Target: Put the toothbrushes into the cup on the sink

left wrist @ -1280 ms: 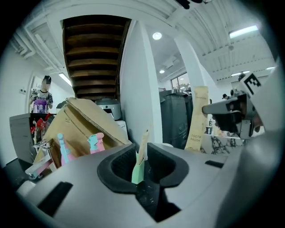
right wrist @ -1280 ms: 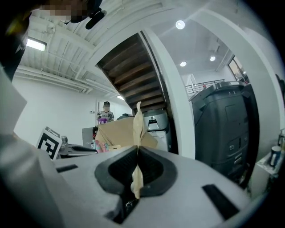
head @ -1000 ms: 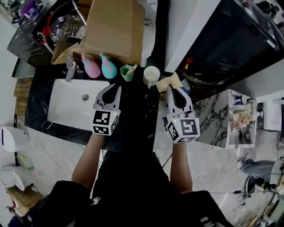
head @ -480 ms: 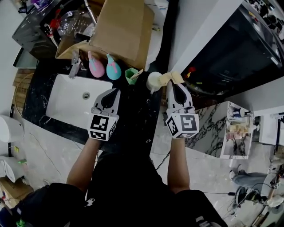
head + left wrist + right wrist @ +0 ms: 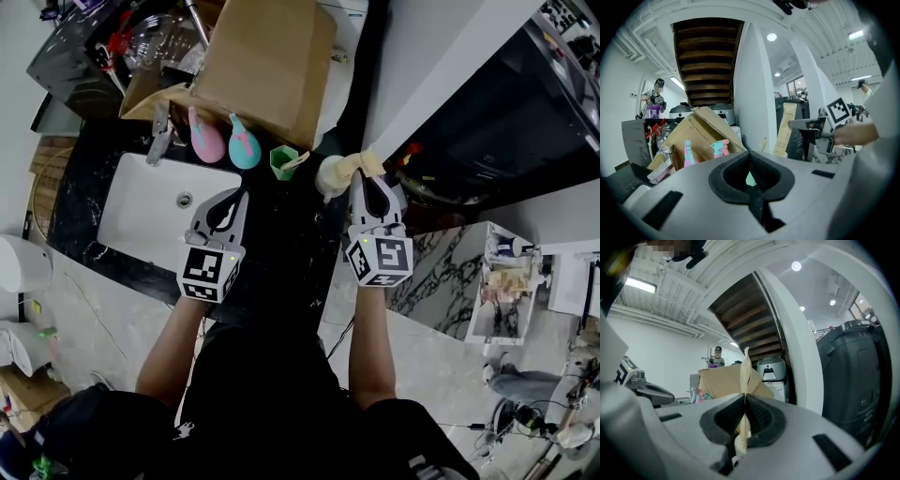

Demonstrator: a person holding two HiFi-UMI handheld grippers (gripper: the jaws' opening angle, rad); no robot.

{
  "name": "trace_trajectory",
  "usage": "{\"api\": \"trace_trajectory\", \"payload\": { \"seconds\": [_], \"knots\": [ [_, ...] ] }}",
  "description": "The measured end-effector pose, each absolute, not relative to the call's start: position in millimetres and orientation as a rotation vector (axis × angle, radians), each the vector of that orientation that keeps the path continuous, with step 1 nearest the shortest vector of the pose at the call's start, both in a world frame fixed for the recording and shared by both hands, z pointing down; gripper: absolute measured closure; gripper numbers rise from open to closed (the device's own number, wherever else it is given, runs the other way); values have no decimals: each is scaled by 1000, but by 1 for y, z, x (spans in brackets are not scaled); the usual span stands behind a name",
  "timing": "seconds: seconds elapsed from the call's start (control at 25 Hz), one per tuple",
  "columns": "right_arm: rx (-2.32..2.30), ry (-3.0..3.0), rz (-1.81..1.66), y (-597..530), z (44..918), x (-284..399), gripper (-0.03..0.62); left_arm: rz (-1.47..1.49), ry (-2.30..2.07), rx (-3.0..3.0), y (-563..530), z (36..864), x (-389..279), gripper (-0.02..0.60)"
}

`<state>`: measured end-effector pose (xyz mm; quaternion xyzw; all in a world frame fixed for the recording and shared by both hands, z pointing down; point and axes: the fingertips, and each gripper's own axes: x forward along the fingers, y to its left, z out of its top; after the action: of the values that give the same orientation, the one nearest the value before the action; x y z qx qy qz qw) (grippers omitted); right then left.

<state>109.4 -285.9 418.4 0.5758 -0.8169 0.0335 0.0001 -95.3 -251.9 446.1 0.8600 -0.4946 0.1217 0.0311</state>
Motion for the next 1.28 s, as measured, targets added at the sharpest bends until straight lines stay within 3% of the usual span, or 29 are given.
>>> {"api": "trace_trajectory", "payload": {
  "seconds": [1.28],
  "knots": [
    [1978,-2576,619,-307,485,126,588,376,-1465,2657,-259,458,-75,580]
  ]
}}
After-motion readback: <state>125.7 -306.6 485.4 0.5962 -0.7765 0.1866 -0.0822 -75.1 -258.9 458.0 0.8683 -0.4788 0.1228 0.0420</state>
